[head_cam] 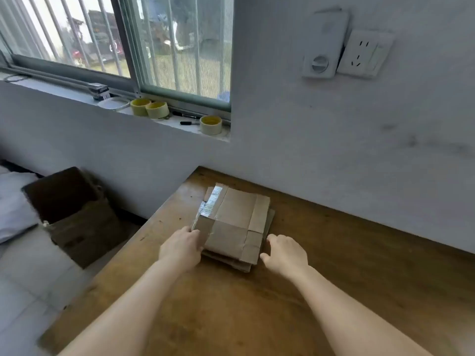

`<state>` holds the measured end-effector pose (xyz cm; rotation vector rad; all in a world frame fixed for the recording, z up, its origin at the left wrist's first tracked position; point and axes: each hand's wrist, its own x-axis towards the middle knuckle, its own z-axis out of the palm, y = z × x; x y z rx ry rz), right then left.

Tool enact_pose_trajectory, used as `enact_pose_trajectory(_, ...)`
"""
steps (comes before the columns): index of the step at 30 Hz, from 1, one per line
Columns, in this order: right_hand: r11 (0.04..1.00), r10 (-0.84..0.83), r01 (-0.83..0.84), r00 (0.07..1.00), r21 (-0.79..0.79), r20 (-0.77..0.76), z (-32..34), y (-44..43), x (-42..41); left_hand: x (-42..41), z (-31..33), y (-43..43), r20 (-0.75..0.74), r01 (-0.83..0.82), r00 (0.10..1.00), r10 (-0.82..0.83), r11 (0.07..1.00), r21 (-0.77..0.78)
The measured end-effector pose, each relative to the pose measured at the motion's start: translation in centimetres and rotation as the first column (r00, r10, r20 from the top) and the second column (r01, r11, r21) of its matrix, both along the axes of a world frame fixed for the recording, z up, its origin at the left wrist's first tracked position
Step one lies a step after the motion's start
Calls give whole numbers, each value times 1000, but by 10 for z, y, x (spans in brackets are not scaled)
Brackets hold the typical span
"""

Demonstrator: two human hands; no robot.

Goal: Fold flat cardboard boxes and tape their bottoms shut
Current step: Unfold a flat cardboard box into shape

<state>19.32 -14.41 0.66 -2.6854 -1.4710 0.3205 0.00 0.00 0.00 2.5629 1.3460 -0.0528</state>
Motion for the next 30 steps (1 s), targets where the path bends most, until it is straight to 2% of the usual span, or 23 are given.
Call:
enact_pose_trajectory(3,997,-75,72,992,-26,-98,-15,13,2,7,-14,8,47,-60,997,64,995,-79)
enact_pose_trajectory(7,973,-228,214,936,-82,-266,-38,34,-2,18,-34,25,89,-114,987,132,977,-178)
enact_pose_trajectory(12,894,-412,449,805,-17,-427,-54,48,-11,27,-41,34,184,-218,949,256,954,-205)
enact_pose_trajectory(15,805,-491,592,708,46,-508,-54,51,-13,31,-38,39,204,-275,917,343,913,-301)
enact_pose_trajectory(18,744,-485,659,645,109,-591,-50,48,-14,37,-35,39,323,-269,820,472,817,-511)
enact_pose_trajectory(22,629,-437,753,550,195,-712,-40,32,-20,42,-27,21,441,-210,646,624,700,-683)
enact_pose_trajectory(26,515,-389,816,495,262,-777,-29,-1,-20,43,-18,-13,569,-126,523,634,718,-684)
enact_pose_trajectory(30,457,-326,829,492,321,-807,-19,-52,-16,46,-7,-61,627,-48,463,627,724,-688)
